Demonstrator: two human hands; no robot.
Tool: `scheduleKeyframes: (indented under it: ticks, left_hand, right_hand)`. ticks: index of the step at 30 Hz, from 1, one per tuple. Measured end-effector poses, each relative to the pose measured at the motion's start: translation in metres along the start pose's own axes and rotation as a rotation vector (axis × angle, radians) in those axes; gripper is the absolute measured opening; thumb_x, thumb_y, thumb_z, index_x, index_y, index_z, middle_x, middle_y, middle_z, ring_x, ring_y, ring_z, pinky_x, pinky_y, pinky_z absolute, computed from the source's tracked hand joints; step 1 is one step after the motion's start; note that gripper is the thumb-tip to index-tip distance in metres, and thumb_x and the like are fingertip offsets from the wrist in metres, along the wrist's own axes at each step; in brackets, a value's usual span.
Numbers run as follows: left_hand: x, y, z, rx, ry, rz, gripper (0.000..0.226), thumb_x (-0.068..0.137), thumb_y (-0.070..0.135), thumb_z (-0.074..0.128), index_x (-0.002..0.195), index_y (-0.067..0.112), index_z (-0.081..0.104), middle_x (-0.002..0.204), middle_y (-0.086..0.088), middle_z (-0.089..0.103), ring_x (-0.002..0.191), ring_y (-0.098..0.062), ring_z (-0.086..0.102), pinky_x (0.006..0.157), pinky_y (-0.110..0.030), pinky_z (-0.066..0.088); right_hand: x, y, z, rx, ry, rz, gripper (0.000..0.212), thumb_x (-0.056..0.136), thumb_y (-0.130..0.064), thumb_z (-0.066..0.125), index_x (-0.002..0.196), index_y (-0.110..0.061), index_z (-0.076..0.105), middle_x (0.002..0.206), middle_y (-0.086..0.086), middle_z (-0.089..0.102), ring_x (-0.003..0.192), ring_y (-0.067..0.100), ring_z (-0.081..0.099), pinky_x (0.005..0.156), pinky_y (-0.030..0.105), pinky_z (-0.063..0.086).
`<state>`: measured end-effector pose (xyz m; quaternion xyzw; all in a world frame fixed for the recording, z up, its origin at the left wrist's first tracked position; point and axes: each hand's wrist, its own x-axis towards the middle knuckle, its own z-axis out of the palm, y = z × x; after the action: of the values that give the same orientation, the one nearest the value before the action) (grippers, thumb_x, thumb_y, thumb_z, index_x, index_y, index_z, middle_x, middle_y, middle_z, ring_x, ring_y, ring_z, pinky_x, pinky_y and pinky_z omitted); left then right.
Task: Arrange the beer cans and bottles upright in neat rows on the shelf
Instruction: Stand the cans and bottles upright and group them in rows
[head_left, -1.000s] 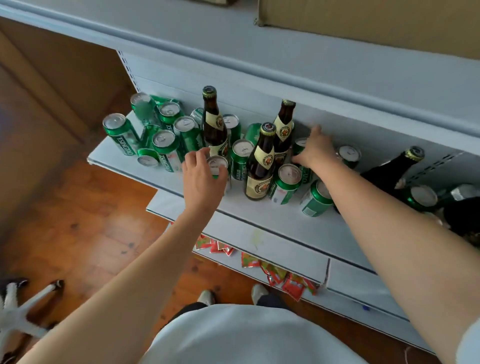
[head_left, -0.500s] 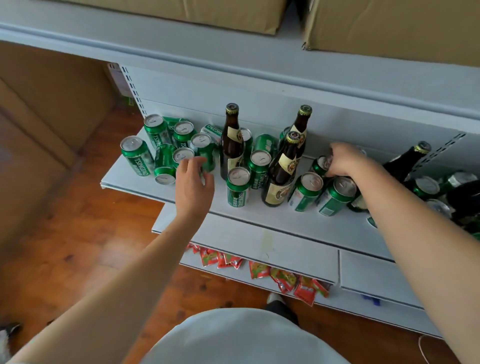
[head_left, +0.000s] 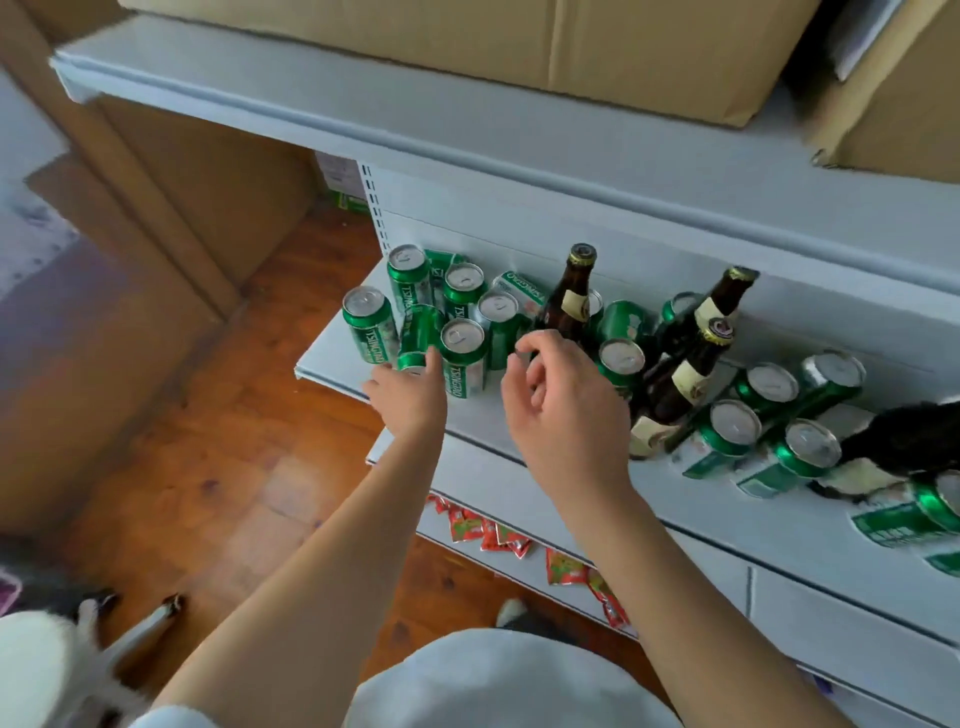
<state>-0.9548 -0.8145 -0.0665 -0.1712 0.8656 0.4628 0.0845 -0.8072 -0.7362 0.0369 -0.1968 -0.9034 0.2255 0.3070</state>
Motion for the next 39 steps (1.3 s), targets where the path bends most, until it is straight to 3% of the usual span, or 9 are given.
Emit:
scheduleKeyframes:
  ticks: [4, 7, 11, 15, 22, 26, 29, 35, 39]
  left_hand:
    - [0.031, 0.005, 0.012, -0.006, -0.076, -0.136, 0.085, 0.069, 0.079, 0.056, 0.112, 0.005, 0.06, 0.11, -0.015, 0.062, 0.099, -0.033, 0.063, 0.086, -0.045, 0.055]
    - [0.048, 0.008, 0.012, -0.007, -0.134, -0.175, 0.064, 0.075, 0.065, 0.066, 0.103, 0.008, 0.064, 0.1, -0.01, 0.067, 0.091, -0.029, 0.064, 0.081, -0.036, 0.056]
    - [0.062, 0.0, -0.002, -0.01, -0.218, -0.17, 0.046, 0.072, 0.048, 0.08, 0.096, 0.011, 0.066, 0.085, -0.002, 0.066, 0.073, -0.018, 0.062, 0.058, -0.027, 0.047]
    - [0.06, -0.011, -0.023, 0.018, -0.167, 0.05, 0.062, 0.069, 0.039, 0.085, 0.114, 0.013, 0.051, 0.115, -0.001, 0.047, 0.091, -0.018, 0.055, 0.083, -0.028, 0.049]
    - [0.08, -0.017, -0.044, 0.163, -0.256, 0.734, 0.069, 0.074, 0.03, 0.082, 0.132, 0.016, 0.049, 0.125, -0.003, 0.043, 0.116, -0.022, 0.044, 0.096, -0.032, 0.048]
    - [0.091, -0.011, -0.048, 0.248, -0.358, 0.921, 0.073, 0.084, 0.023, 0.074, 0.146, 0.009, 0.037, 0.134, -0.008, 0.044, 0.123, -0.026, 0.042, 0.099, -0.037, 0.047]
    - [0.097, -0.013, -0.057, 0.203, -0.459, 0.957, 0.068, 0.091, 0.019, 0.066, 0.149, 0.011, 0.033, 0.142, -0.006, 0.041, 0.129, -0.022, 0.043, 0.103, -0.032, 0.043]
    - [0.119, -0.005, -0.082, 0.126, -0.509, 1.143, 0.037, 0.093, 0.008, 0.055, 0.13, 0.01, 0.057, 0.127, -0.004, 0.056, 0.103, -0.024, 0.063, 0.083, -0.04, 0.057]
    - [0.15, 0.026, -0.103, 0.007, -0.361, 1.161, 0.019, 0.092, 0.006, 0.052, 0.105, 0.013, 0.065, 0.104, 0.002, 0.059, 0.081, -0.006, 0.057, 0.067, -0.02, 0.051]
  right_hand:
    - [0.027, -0.003, 0.042, 0.113, -0.112, -0.004, 0.017, 0.096, -0.032, 0.051, 0.106, -0.02, 0.058, 0.089, -0.007, 0.061, 0.068, 0.013, 0.058, 0.053, 0.031, 0.048]
    - [0.038, -0.001, 0.066, 0.133, -0.149, 0.001, 0.016, 0.095, -0.031, 0.052, 0.106, -0.02, 0.058, 0.093, -0.007, 0.063, 0.066, 0.011, 0.057, 0.055, 0.027, 0.045]
    - [0.038, 0.0, 0.086, 0.146, -0.144, 0.072, 0.011, 0.095, -0.026, 0.054, 0.103, -0.02, 0.06, 0.097, -0.007, 0.065, 0.064, 0.008, 0.055, 0.055, 0.025, 0.046]
    - [0.038, -0.013, 0.109, 0.151, -0.122, 0.11, 0.013, 0.094, -0.019, 0.055, 0.104, -0.016, 0.061, 0.098, -0.002, 0.066, 0.071, 0.013, 0.061, 0.06, 0.034, 0.053]
    - [0.039, -0.043, 0.147, 0.045, 0.004, 0.203, 0.021, 0.094, -0.015, 0.053, 0.113, -0.013, 0.061, 0.101, 0.002, 0.064, 0.081, 0.017, 0.063, 0.065, 0.039, 0.056]
    - [0.048, -0.049, 0.169, -0.122, -0.184, 0.223, 0.03, 0.092, -0.009, 0.056, 0.121, -0.012, 0.063, 0.117, 0.006, 0.064, 0.104, 0.025, 0.06, 0.085, 0.04, 0.053]
    - [0.051, -0.051, 0.177, -0.339, -0.236, 0.153, 0.024, 0.087, -0.01, 0.059, 0.109, -0.012, 0.07, 0.116, 0.003, 0.067, 0.1, 0.03, 0.058, 0.083, 0.041, 0.052]
    - [0.051, -0.055, 0.184, -0.443, -0.156, 0.156, 0.029, 0.084, -0.013, 0.062, 0.111, -0.013, 0.071, 0.11, 0.002, 0.071, 0.09, 0.032, 0.058, 0.081, 0.039, 0.051]
    - [0.059, -0.054, 0.188, -0.415, -0.111, 0.17, 0.022, 0.085, -0.015, 0.058, 0.102, -0.01, 0.072, 0.101, 0.005, 0.07, 0.087, 0.03, 0.057, 0.076, 0.038, 0.049]
